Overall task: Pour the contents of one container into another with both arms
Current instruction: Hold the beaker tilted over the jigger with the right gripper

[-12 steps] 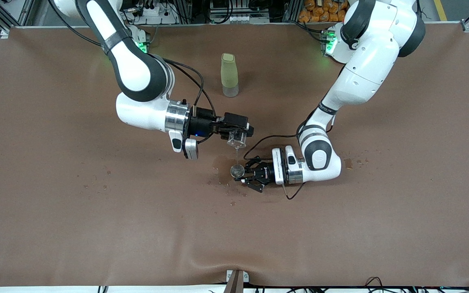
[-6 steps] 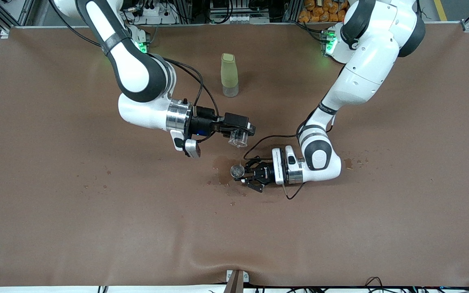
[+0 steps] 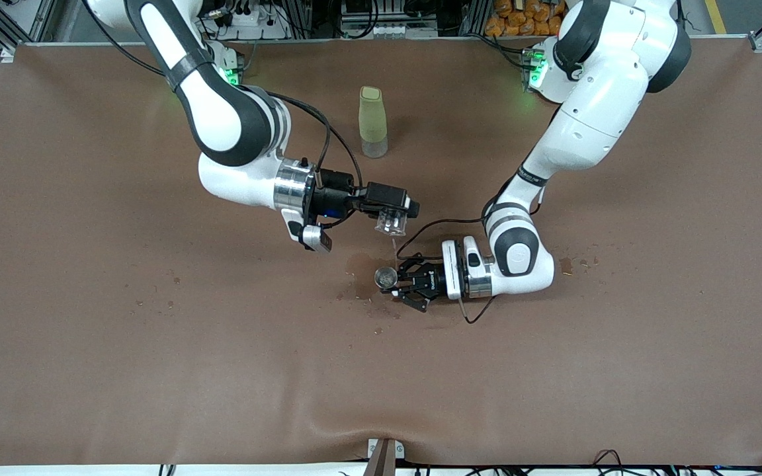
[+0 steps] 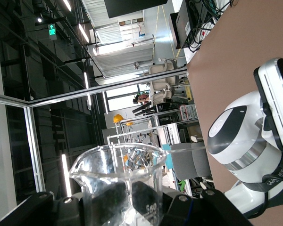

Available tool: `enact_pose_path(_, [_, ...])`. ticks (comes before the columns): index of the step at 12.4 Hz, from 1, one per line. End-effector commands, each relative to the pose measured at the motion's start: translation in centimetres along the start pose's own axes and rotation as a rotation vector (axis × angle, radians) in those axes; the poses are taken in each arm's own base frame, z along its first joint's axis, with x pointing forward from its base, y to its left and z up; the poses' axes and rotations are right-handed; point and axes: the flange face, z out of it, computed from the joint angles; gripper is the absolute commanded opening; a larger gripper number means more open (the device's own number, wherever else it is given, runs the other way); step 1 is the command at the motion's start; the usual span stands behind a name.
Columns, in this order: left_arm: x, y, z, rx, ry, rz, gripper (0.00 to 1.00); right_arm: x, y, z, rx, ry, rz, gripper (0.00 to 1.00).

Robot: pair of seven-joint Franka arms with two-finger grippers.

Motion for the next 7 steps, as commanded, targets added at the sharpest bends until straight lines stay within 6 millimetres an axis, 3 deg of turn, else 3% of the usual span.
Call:
enact_pose_path(1, [1.1,0.4,-0.4,-0.016,-0.004,-0.002,0.00,-0.5,-0.7,-0.2,0.028,0.017,0.034,0.00])
enact_pose_path(7, [0.1,1.8,-0.9,-0.059,0.035,-0.016,0.00,1.2,-2.6,-0.6,0.070,0.046,0.026,0.00])
